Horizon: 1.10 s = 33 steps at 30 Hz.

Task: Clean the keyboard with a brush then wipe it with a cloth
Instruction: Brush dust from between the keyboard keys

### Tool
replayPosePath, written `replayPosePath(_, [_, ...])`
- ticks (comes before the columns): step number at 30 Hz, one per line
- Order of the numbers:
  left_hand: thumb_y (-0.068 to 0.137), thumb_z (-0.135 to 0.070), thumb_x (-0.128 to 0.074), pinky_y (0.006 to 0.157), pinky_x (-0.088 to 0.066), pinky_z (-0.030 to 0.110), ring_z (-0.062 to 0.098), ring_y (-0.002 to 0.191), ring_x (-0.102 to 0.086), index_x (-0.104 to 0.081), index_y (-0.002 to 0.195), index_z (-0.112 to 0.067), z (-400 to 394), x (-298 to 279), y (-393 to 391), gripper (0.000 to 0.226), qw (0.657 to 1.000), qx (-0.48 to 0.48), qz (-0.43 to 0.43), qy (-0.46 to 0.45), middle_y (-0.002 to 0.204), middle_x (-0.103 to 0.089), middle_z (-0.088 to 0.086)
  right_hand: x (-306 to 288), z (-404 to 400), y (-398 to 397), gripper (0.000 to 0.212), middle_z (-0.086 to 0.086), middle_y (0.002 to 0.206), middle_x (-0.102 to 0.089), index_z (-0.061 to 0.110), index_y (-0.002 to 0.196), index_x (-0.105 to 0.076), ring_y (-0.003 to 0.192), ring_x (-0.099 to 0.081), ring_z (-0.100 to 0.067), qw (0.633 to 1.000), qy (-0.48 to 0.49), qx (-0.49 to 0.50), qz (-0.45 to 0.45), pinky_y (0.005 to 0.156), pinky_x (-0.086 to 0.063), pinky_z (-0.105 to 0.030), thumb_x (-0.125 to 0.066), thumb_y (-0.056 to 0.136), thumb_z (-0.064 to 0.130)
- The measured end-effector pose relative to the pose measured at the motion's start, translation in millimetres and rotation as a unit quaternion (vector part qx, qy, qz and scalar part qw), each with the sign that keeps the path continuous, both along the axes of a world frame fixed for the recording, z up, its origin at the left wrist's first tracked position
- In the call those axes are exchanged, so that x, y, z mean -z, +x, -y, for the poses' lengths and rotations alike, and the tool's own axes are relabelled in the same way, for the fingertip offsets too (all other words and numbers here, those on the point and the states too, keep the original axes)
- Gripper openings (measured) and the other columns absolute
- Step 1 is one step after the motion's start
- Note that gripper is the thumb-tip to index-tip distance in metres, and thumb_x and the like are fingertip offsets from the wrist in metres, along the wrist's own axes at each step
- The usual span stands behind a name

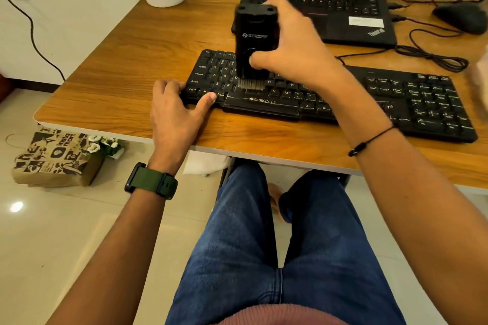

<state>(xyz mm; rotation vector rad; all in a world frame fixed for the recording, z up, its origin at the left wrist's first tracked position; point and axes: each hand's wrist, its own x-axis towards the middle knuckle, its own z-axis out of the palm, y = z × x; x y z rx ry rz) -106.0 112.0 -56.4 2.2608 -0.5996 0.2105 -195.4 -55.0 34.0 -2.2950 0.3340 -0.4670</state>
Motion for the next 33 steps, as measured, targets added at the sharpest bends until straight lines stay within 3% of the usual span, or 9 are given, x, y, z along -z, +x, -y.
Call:
replayPosePath(8, [0.08, -0.046, -0.064, 0.078, -0.032, 0.015, 0.013, 0.105, -0.045, -0.054, 0.119, -0.005, 0, 2, 2, 0.057, 1.0, 0.0, 0.007, 0.002, 0.121, -0.048, 0.009, 13, 21, -31, 0.053, 0.012, 0.087, -0.051, 0.014, 0.12, -0.04, 0.075, -0.051, 0.0, 0.998, -0.013, 0.054, -0.035, 0.058, -0.042, -0.003, -0.068, 0.075, 0.009])
replayPosePath(13, [0.08, -0.047, -0.064, 0.079, -0.033, 0.016, 0.012, 0.103, -0.044, -0.054, 0.118, -0.006, 0, 3, 3, 0.057, 1.0, 0.002, 0.006, 0.005, 0.121, -0.048, 0.009, 4, 30, -45, 0.054, 0.009, 0.092, -0.052, 0.014, 0.119, -0.041, 0.084, -0.052, -0.005, 0.997, -0.019, 0.08, -0.015, 0.061, -0.042, -0.005, -0.069, 0.073, 0.009])
replayPosePath(17, [0.08, -0.046, -0.065, 0.08, -0.035, 0.017, 0.015, 0.105, -0.047, -0.054, 0.119, -0.005, 0, 1, 2, 0.058, 1.0, 0.002, 0.008, 0.004, 0.121, -0.048, 0.009, 0, 15, -23, 0.052, 0.012, 0.092, -0.051, 0.012, 0.118, -0.042, 0.079, -0.05, 0.004, 0.999, -0.012, 0.045, -0.001, 0.059, -0.041, 0.0, -0.069, 0.073, 0.01])
replayPosePath(22, [0.08, -0.046, -0.065, 0.081, -0.035, 0.019, 0.016, 0.106, -0.047, -0.054, 0.119, -0.005, -1, 1, 1, 0.057, 1.0, 0.004, 0.01, 0.003, 0.12, -0.049, 0.01, 6, 5, -5, 0.054, 0.001, 0.103, -0.053, 0.013, 0.12, -0.04, 0.086, -0.054, -0.009, 0.998, -0.046, 0.01, -0.029, 0.057, -0.045, -0.009, -0.068, 0.074, 0.013])
replayPosePath(27, [0.081, -0.046, -0.064, 0.081, -0.033, 0.017, 0.017, 0.108, -0.046, -0.053, 0.12, -0.004, 1, 0, 0, 0.058, 1.0, 0.0, 0.005, 0.006, 0.123, -0.048, 0.01, 7, 30, -36, 0.054, 0.004, 0.096, -0.05, 0.012, 0.12, -0.04, 0.076, -0.049, -0.003, 0.995, -0.06, 0.054, -0.054, 0.051, -0.038, 0.0, -0.068, 0.075, 0.011])
replayPosePath(30, [0.081, -0.046, -0.064, 0.082, -0.033, 0.018, 0.018, 0.109, -0.046, -0.053, 0.12, -0.005, 1, 0, -1, 0.058, 1.0, 0.001, 0.006, 0.005, 0.123, -0.047, 0.01, 3, 41, -53, 0.056, 0.002, 0.103, -0.051, 0.011, 0.122, -0.04, 0.09, -0.049, -0.011, 0.993, -0.065, 0.075, -0.061, 0.057, -0.039, -0.002, -0.07, 0.074, 0.011])
replayPosePath(33, [0.081, -0.045, -0.064, 0.082, -0.033, 0.018, 0.018, 0.109, -0.046, -0.052, 0.12, -0.005, 1, 0, -1, 0.057, 1.0, 0.005, 0.005, 0.004, 0.123, -0.047, 0.01, -6, 41, -51, 0.058, 0.002, 0.107, -0.051, 0.011, 0.123, -0.04, 0.096, -0.049, -0.011, 0.996, -0.055, 0.067, -0.036, 0.071, -0.045, -0.015, -0.07, 0.073, 0.011])
